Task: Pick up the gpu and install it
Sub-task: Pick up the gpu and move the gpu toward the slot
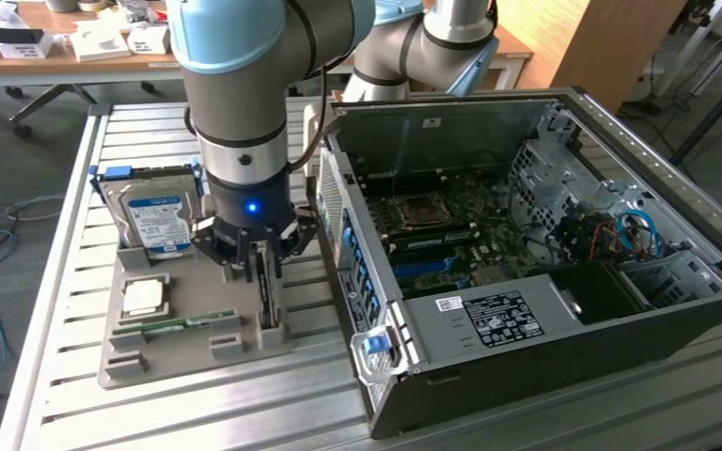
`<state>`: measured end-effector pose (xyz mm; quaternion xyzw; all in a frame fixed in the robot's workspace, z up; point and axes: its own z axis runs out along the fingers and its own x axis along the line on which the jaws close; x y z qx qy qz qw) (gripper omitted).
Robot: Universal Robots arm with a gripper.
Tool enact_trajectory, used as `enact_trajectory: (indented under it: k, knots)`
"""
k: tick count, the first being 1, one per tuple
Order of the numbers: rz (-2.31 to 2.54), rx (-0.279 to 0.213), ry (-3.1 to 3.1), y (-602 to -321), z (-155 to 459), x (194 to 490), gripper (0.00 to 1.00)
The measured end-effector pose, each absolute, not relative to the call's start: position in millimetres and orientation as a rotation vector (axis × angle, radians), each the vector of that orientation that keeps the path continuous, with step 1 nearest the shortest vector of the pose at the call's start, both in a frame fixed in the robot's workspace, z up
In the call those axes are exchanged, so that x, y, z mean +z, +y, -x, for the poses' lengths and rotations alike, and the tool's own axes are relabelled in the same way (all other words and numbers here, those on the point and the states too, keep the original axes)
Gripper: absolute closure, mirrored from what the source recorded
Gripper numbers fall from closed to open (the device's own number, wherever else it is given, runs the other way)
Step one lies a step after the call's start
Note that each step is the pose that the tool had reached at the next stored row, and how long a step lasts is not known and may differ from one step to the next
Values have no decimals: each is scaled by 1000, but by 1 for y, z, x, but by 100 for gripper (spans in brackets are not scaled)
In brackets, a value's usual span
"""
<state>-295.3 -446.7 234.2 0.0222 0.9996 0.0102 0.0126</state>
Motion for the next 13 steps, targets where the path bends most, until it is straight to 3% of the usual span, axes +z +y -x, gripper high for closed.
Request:
enact_trajectory:
  k: [13]
  knots:
    - [-69, 32, 3115, -446, 296, 233, 58]
